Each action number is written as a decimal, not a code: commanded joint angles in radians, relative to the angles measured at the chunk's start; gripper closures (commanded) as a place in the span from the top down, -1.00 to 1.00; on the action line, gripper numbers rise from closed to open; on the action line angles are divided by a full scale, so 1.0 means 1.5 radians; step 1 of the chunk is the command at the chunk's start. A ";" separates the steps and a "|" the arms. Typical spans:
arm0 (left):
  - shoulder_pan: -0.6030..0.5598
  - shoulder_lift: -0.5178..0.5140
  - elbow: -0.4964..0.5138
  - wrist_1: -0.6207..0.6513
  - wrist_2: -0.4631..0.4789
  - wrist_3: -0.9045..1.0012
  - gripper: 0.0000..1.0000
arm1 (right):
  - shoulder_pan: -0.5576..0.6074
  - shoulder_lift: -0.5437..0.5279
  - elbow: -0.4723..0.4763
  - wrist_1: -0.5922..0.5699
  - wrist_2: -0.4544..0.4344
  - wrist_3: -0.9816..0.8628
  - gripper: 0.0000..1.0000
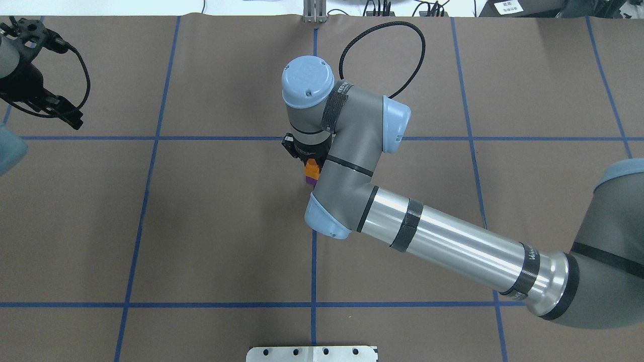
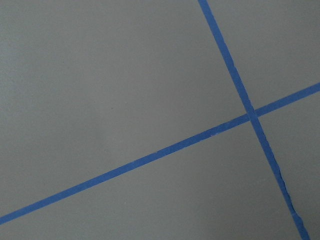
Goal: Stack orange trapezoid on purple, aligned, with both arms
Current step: 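Lower the orange trapezoid onto the purple block and align it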
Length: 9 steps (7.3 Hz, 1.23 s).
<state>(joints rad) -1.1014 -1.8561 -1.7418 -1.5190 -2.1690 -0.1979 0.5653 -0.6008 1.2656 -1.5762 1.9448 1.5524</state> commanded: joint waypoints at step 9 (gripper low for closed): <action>0.000 -0.001 0.007 -0.002 0.002 0.000 1.00 | 0.018 -0.001 0.047 -0.007 0.003 -0.004 1.00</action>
<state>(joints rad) -1.1002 -1.8575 -1.7319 -1.5212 -2.1665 -0.1979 0.5657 -0.6008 1.2922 -1.5759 1.9336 1.5468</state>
